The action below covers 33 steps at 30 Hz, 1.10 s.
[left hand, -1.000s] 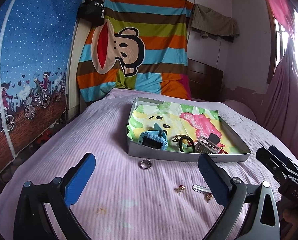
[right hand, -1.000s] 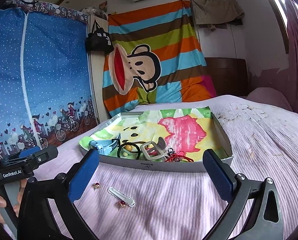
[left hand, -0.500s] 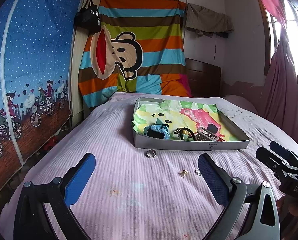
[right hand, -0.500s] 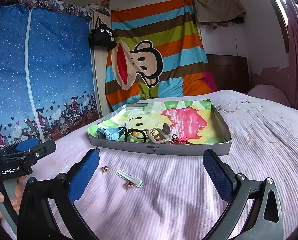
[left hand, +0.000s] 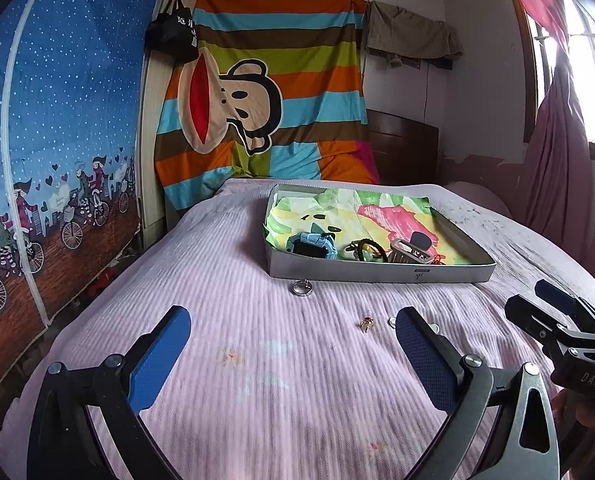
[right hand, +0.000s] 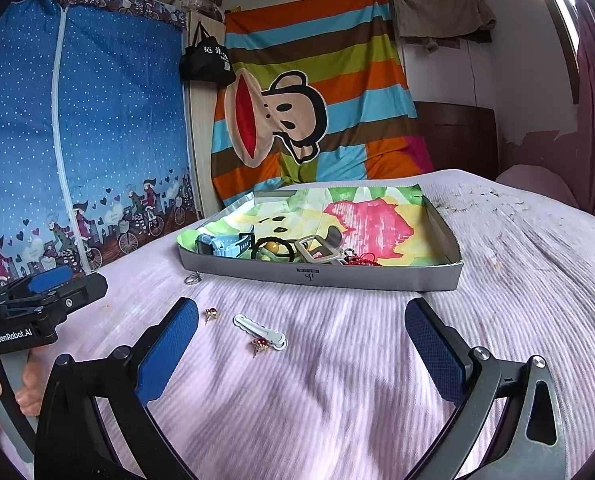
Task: Organize jewelry
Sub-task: 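Move both open tools down toward the two small gold earrings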
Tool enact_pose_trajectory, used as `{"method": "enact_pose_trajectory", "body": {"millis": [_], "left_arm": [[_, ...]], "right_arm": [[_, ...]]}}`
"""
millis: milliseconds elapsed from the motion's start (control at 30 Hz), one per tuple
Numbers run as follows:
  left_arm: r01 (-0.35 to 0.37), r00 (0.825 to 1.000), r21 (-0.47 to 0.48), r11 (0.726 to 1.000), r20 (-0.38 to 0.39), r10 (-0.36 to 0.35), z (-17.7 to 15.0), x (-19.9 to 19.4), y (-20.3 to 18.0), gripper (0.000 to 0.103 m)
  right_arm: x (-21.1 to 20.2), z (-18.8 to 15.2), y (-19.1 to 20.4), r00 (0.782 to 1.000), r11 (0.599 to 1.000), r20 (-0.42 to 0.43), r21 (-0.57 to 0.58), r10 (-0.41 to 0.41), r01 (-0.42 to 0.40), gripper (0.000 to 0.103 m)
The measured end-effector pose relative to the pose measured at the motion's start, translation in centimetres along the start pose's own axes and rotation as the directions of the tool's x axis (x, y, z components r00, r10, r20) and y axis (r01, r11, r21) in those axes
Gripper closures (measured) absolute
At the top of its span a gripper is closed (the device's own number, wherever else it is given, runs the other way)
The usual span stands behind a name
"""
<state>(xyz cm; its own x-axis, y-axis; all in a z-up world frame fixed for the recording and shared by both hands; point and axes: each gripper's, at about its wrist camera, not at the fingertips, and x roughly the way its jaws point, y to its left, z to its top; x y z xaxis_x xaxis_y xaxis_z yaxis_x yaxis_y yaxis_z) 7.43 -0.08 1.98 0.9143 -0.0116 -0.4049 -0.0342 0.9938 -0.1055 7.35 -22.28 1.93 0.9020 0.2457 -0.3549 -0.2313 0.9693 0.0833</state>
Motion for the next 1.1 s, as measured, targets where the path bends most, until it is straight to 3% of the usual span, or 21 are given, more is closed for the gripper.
{"method": "enact_pose_trajectory", "body": {"millis": [833,1100], "left_arm": [[-0.014,0.992,-0.004,1.0,-0.126,0.014,0.0,2.3,0.4,0.0],[0.033,0.98,-0.006,0.999,-0.195,-0.034,0.4,4.3,0.5,0.0]], "right_arm": [[2.5,-1.0,-0.2,0.994,1.0,-0.113,0.006,0.0,0.001,0.002],[3.5,-1.2,-0.6,0.989,1.0,-0.147,0.025,0.016,-0.012,0.002]]}}
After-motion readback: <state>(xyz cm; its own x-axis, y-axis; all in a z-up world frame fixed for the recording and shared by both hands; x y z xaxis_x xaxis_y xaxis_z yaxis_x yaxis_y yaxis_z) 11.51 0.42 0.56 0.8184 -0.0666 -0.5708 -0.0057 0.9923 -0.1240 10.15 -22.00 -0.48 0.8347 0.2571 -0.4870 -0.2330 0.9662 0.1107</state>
